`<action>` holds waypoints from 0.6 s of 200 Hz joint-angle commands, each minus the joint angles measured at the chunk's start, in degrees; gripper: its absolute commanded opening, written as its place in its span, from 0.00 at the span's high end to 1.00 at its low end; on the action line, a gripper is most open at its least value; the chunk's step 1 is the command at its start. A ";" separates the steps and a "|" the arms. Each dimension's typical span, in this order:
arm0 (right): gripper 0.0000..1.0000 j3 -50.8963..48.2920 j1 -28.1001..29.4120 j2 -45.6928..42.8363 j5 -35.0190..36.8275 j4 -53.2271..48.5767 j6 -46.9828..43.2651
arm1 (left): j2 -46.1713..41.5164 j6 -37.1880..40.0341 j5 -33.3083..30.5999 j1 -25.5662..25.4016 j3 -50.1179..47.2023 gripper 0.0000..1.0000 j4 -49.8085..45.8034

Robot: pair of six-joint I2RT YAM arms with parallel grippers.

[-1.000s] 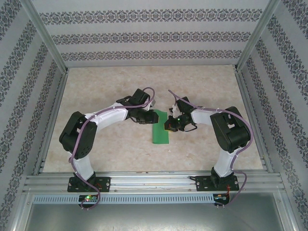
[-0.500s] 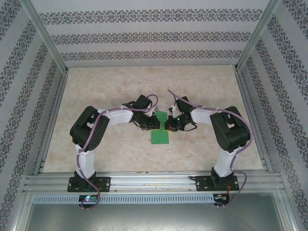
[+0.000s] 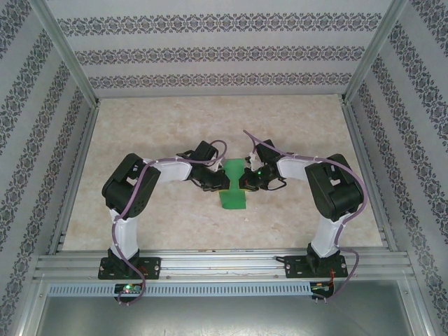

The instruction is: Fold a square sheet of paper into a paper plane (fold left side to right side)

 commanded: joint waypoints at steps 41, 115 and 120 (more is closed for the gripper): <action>1.00 -2.40 0.27 4.53 9.69 -6.42 -1.80 | 0.05 -0.72 -3.09 2.17 -4.80 0.84 1.36; 1.00 -2.67 -0.18 4.41 9.86 -6.77 -2.19 | -3.14 1.31 -3.66 5.86 -8.46 0.84 -0.32; 1.00 -2.67 -0.18 4.43 9.87 -6.78 -2.24 | -3.48 1.58 -3.77 6.20 -8.65 0.84 -0.64</action>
